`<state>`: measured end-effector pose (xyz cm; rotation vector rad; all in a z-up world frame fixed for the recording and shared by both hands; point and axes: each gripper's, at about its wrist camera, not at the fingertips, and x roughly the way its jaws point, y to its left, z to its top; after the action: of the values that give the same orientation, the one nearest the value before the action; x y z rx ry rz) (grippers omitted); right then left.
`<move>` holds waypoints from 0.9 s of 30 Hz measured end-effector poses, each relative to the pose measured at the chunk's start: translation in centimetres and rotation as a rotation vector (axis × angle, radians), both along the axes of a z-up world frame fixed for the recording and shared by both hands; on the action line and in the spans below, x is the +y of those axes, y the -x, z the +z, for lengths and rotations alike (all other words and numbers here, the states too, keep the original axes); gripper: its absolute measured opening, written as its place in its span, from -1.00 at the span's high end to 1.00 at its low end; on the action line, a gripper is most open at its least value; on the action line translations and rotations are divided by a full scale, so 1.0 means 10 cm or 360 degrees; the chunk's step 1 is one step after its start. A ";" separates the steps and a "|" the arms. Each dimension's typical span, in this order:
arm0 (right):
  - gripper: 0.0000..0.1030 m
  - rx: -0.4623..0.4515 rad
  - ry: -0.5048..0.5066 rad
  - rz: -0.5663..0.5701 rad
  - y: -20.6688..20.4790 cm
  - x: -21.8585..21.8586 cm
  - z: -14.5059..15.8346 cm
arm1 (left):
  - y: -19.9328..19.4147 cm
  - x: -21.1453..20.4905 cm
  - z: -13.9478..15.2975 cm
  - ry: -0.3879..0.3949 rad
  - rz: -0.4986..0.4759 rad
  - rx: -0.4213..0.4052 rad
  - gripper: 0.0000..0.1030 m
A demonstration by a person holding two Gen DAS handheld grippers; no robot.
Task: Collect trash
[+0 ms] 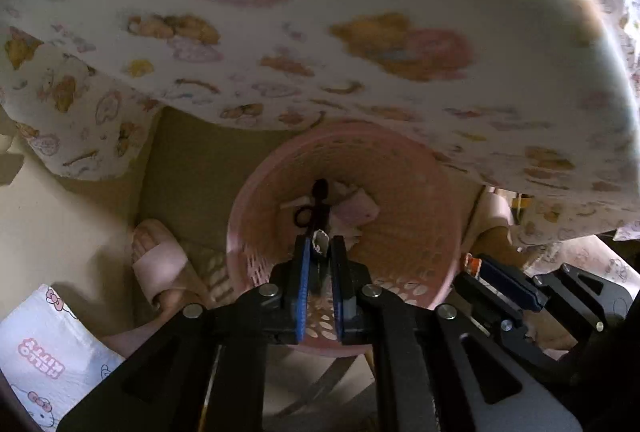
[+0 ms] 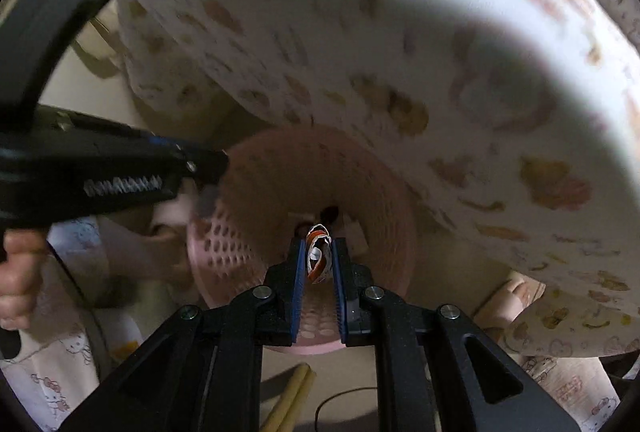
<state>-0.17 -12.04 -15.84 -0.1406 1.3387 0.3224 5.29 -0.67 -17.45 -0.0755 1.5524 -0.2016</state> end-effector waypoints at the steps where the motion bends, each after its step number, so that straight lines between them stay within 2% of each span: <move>1: 0.74 0.0025 -0.0006 -0.0006 0.00 -0.02 -0.04 | 0.00 0.00 -0.03 0.0002 0.0003 0.0019 0.78; 2: 0.74 0.0041 -0.0009 -0.0009 0.01 -0.02 -0.06 | -0.01 -0.01 -0.05 0.0007 0.0009 0.0038 0.72; 3: 0.74 0.0055 -0.0009 -0.0010 -0.01 -0.03 -0.08 | -0.01 -0.01 -0.07 0.0006 0.0015 0.0054 0.49; 4: 0.72 0.0062 -0.0010 -0.0012 -0.02 -0.04 -0.09 | -0.01 -0.01 -0.07 -0.0013 0.0015 0.0058 0.16; 6: 0.62 0.0065 -0.0028 -0.0034 -0.05 -0.05 -0.08 | -0.01 -0.02 -0.06 -0.0071 0.0003 0.0032 -0.11; 7: 0.59 0.0063 -0.0042 -0.0045 -0.04 -0.07 -0.06 | -0.01 -0.02 -0.04 -0.0091 -0.0005 0.0013 -0.11; 9: 0.39 0.0063 -0.0058 -0.0066 -0.07 -0.09 -0.04 | -0.01 -0.01 0.01 -0.0092 -0.0015 0.0002 -0.11; 11: 0.01 0.0044 -0.0052 -0.0072 -0.08 -0.07 -0.03 | -0.01 0.00 0.06 -0.0082 -0.0013 -0.0012 -0.11; 12: -0.02 0.0019 -0.0044 -0.0076 -0.07 -0.07 0.00 | -0.01 0.00 0.09 -0.0090 -0.0015 -0.0027 -0.11; 16: -0.02 -0.0007 -0.0044 -0.0084 -0.08 -0.08 0.09 | -0.01 -0.03 0.26 -0.0139 -0.0033 -0.0111 -0.11; 20: -0.02 -0.0035 -0.0063 -0.0123 -0.08 -0.13 0.26 | -0.01 -0.01 0.46 -0.0118 -0.0026 -0.0197 -0.11; 23: -0.02 -0.0119 -0.0073 -0.0151 -0.07 -0.19 0.47 | 0.02 0.02 0.69 -0.0171 -0.0027 -0.0346 -0.12; 27: -0.02 -0.0265 -0.0029 -0.0253 -0.02 -0.29 0.84 | 0.07 0.08 1.03 -0.0122 -0.0014 -0.0504 -0.17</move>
<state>0.06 -14.96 -7.40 -0.0442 1.1740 0.1845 4.57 0.18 -7.17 0.0230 1.2437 -0.1526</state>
